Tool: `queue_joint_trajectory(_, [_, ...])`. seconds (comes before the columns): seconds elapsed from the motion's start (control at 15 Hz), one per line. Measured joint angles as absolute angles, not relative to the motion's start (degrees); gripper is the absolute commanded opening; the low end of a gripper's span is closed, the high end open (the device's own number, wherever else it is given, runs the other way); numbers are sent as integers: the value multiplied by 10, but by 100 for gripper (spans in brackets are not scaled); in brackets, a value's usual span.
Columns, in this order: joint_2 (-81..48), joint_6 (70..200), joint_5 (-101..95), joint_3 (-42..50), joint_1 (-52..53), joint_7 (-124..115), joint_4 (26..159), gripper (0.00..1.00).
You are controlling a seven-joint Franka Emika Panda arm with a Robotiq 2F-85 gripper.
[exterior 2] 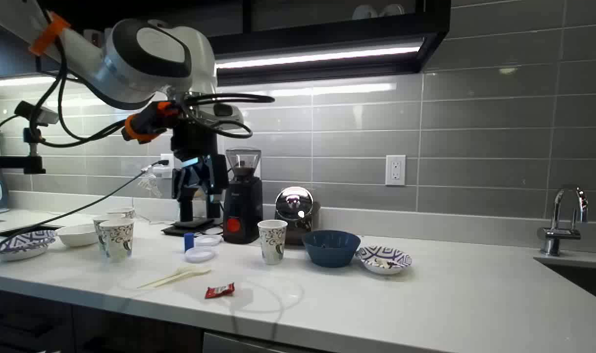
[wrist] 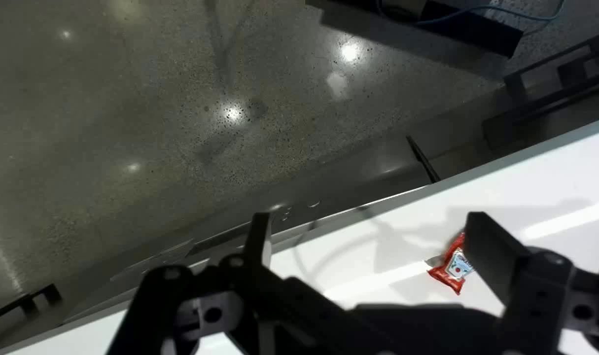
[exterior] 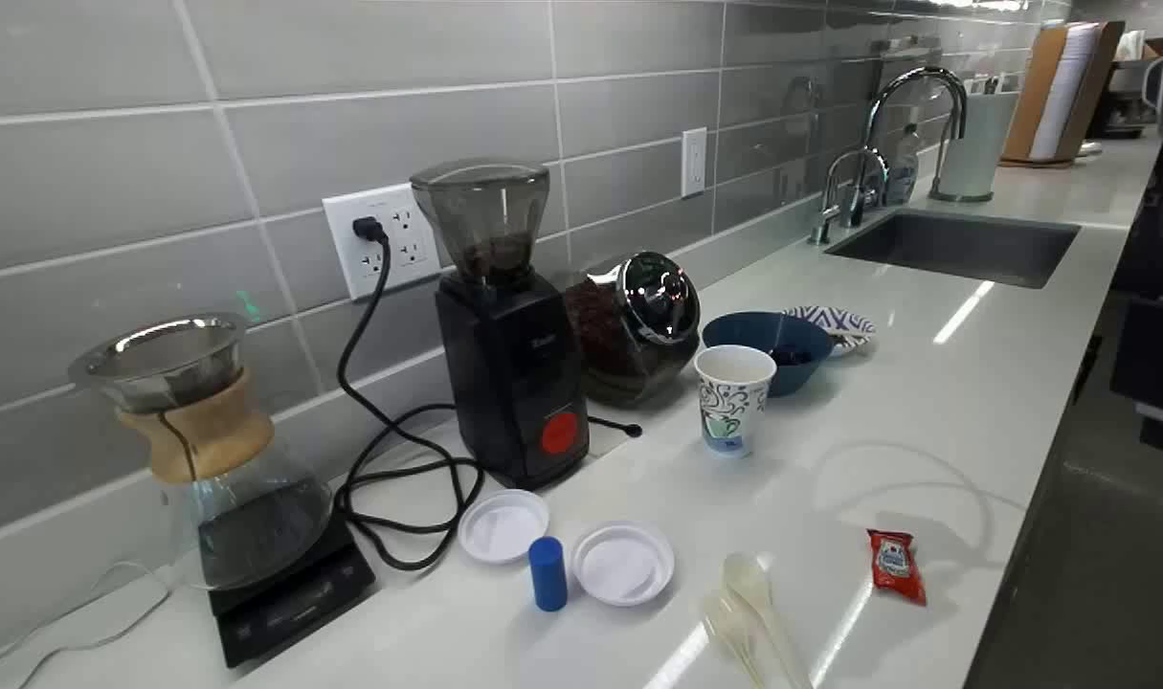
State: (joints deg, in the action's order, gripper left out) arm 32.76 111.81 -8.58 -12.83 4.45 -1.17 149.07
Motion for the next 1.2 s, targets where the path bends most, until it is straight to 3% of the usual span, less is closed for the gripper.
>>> queue_joint_trajectory(0.47, [326,1118,-74,-111,53,-5,1492,100])
queue_joint_trajectory(1.2, [274,1144,113,137,56,273,1569,100])
